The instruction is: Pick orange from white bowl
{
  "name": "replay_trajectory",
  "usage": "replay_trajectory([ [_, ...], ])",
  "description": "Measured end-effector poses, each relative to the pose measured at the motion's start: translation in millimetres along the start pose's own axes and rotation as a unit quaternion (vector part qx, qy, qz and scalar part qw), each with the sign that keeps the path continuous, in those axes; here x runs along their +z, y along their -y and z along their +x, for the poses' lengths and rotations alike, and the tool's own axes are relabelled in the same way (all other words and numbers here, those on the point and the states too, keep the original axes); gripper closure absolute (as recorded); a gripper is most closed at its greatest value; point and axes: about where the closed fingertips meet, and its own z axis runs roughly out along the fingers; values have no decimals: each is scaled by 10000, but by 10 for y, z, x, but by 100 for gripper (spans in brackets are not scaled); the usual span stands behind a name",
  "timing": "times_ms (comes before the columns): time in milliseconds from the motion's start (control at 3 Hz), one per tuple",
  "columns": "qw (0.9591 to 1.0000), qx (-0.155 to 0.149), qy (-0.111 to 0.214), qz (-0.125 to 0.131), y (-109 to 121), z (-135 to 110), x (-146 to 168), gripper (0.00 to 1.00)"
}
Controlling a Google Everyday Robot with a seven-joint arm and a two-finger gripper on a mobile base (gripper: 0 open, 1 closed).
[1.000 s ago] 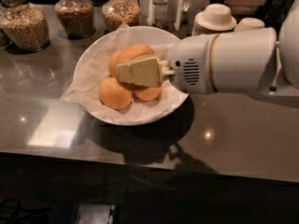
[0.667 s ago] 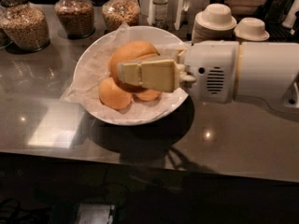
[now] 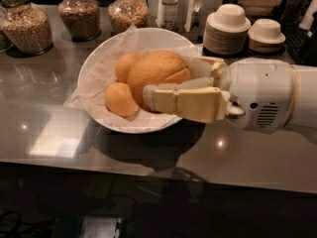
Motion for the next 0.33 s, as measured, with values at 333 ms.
replay_trajectory([
  [333,10000,0,0,0,0,0,0,100],
])
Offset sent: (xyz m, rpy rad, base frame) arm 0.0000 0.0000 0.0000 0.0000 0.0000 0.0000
